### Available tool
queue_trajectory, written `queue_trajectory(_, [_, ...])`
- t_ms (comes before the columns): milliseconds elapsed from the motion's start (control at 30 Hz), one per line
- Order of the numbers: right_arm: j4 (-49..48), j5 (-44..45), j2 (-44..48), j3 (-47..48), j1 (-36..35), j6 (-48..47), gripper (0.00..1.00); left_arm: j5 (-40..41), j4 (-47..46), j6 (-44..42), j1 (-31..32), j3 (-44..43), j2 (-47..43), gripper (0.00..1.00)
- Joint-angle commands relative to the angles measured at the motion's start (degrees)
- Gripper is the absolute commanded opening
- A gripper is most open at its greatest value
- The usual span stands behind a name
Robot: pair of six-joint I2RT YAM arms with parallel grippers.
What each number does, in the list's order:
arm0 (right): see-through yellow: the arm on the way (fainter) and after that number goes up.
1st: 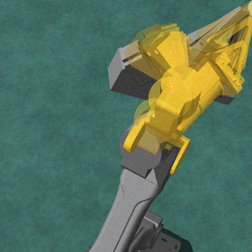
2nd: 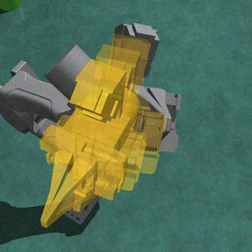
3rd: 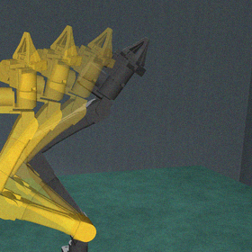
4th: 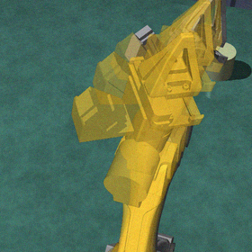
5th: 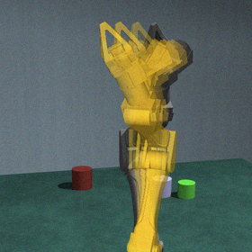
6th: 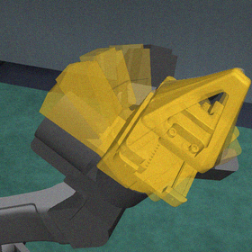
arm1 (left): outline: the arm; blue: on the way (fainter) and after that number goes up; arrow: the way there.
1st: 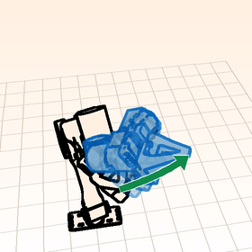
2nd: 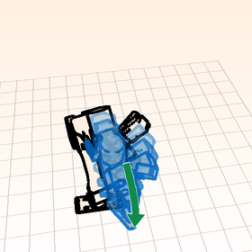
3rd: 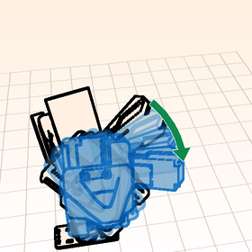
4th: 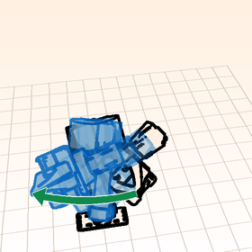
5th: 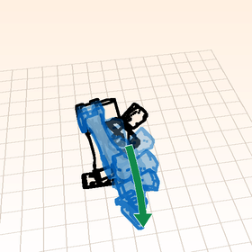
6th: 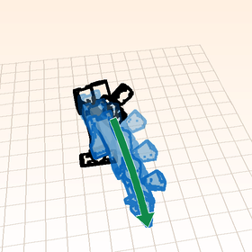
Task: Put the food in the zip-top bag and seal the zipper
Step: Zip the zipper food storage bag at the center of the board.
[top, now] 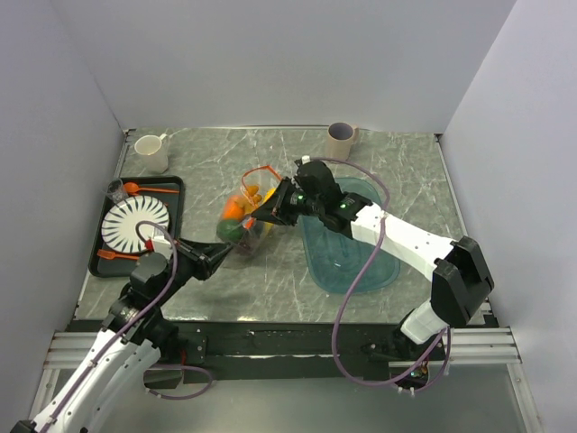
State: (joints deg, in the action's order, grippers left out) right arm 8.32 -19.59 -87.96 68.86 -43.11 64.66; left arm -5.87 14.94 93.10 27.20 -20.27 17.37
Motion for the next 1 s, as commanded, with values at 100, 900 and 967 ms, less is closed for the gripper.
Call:
queue_trajectory(100, [-2.87, -0.18, 2.71, 0.4, -1.45, -0.77, 0.0, -2.65, -16.33, -0.1, -0.22, 0.24, 7.04, 0.73])
queue_trajectory(900, [-1.64, 0.26, 3.94, -0.04, -2.94, -1.29, 0.0, -4.06, -28.3, 0.24, -0.22, -2.93, 20.78, 0.4])
queue_trajectory(967, [-1.64, 0.17, 3.94, 0.05, -3.03, -1.29, 0.0, -4.06, -28.3, 0.33, -0.22, -2.84, 21.22, 0.35])
